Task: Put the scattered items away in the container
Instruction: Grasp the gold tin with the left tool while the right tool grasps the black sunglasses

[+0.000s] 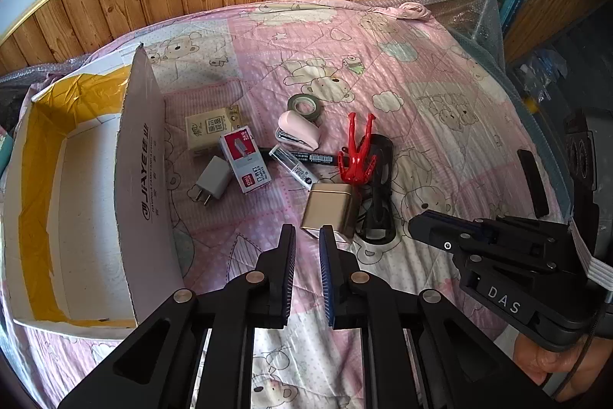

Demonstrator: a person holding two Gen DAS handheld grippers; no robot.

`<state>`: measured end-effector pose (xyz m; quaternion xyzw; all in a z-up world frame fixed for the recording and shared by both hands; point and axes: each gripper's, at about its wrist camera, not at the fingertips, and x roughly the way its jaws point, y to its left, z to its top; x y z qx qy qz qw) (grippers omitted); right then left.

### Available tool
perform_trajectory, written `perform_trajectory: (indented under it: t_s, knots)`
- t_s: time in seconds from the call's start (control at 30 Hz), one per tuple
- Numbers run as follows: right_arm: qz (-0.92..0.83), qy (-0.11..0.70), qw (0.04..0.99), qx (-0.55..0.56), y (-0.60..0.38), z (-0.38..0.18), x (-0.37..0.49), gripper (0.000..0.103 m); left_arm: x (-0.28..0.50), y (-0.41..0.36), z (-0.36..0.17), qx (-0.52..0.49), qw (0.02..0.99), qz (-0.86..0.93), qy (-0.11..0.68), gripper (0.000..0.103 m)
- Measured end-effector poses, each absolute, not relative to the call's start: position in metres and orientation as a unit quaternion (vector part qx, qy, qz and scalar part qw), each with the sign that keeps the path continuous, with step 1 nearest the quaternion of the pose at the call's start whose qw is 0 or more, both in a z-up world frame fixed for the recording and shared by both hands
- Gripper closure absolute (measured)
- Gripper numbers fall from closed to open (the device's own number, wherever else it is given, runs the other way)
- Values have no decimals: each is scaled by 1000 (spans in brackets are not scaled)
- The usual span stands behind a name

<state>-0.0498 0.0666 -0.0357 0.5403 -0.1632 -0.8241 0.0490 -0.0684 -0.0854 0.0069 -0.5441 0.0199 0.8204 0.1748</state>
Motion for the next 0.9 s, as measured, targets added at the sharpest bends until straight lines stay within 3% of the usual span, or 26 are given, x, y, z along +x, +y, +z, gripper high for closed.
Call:
perform_trajectory:
  t_s: [0.2,0.23,0.27,0.3,0.33,0.47,0.57,0.9]
  knots:
    - [-820,-179,43,542,76,-44,-61,89,-82,-78,-14,-570,172,803,27,88]
    - [-817,-186,42,544,79,-47,-63,83,-84,-78,-18,-576,170,799,24,83]
    - [-815,-193,39,546,82,-49,-65,70,-86,-78,-23,-581,170,795,21,75]
    - [-813,-198,33,547,86,-52,-67,63,-87,-78,-27,-586,168,792,18,71]
    - [-811,-203,32,549,89,-55,-68,61,-89,-78,-31,-590,164,790,15,63]
    - [-797,-235,34,556,102,-69,-71,61,-95,-79,-43,-596,168,785,-17,46]
    - [-786,-258,28,561,113,-81,-73,60,-101,-74,-53,-601,184,777,-39,41]
    - [-752,-291,9,591,142,-129,-88,57,-127,-40,-107,-618,199,761,-8,37]
